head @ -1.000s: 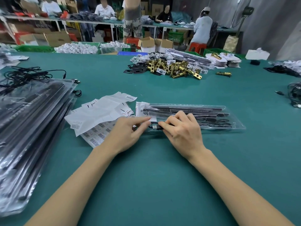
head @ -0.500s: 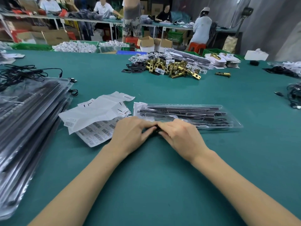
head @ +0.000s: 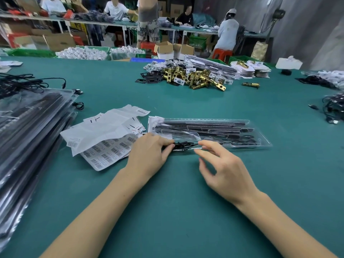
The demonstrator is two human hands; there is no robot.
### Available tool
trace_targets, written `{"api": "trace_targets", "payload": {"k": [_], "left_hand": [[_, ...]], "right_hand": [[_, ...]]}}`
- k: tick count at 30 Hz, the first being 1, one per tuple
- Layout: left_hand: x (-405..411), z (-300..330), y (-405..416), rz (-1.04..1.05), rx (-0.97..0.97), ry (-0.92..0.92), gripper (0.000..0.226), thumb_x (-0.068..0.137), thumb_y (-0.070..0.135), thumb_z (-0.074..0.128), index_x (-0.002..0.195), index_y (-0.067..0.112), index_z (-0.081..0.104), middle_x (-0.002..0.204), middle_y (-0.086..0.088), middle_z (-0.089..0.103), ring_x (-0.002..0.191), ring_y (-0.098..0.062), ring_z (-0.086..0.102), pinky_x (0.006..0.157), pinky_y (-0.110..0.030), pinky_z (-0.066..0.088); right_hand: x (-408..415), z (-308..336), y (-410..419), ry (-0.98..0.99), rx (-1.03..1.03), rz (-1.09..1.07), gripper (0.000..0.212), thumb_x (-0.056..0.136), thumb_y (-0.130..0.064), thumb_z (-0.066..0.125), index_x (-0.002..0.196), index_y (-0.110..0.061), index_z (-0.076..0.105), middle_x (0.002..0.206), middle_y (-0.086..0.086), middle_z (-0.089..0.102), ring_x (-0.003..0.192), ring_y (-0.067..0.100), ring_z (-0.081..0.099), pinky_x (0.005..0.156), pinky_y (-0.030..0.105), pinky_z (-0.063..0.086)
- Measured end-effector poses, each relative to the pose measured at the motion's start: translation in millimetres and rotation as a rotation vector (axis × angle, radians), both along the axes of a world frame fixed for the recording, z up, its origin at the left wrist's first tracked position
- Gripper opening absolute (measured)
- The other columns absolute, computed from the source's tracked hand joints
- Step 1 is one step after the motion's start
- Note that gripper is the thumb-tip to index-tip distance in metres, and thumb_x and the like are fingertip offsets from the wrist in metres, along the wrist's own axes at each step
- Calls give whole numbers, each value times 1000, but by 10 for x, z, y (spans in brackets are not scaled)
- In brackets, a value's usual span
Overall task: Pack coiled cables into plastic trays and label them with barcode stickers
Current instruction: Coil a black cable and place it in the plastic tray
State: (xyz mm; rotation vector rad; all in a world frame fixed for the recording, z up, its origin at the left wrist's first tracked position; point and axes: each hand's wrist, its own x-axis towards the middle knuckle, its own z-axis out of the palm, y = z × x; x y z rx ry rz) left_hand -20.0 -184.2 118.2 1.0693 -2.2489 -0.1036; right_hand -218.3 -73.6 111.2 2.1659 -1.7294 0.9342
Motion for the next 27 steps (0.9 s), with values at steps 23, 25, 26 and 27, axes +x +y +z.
{"api": "trace_targets", "payload": {"k": [23, 25, 26, 27], "left_hand": [[196, 110, 148, -95, 8, -1, 13, 86, 21, 75, 97, 24, 81, 77, 2, 76, 68, -26, 66, 63, -28, 47], [175, 117, 143, -88, 32, -34, 18, 90, 23, 71, 104, 27, 80, 84, 0, 77, 77, -28, 66, 66, -28, 43], [167, 119, 144, -87, 46, -52, 19, 92, 24, 68, 108, 28, 79, 87, -1, 77, 80, -29, 66, 69, -30, 45], [162, 117, 148, -90, 57, -67, 21, 94, 25, 65, 110, 29, 78, 88, -2, 77, 82, -30, 65, 71, -33, 47]], "right_hand": [[406, 51, 97, -43, 105, -82, 41, 89, -24, 69, 128, -13, 67, 122, -3, 70, 108, 19, 66, 90, 32, 54], [465, 42, 117, 16, 133, -115, 47, 90, -28, 69, 133, -11, 64, 128, -2, 68, 108, 21, 64, 88, 34, 56], [502, 40, 125, 53, 157, -143, 51, 91, -33, 68, 136, -11, 61, 132, -1, 66, 108, 21, 63, 86, 34, 57], [540, 37, 134, 101, 188, -170, 55, 92, -39, 65, 140, -12, 58, 136, -1, 63, 109, 22, 62, 85, 32, 57]]}}
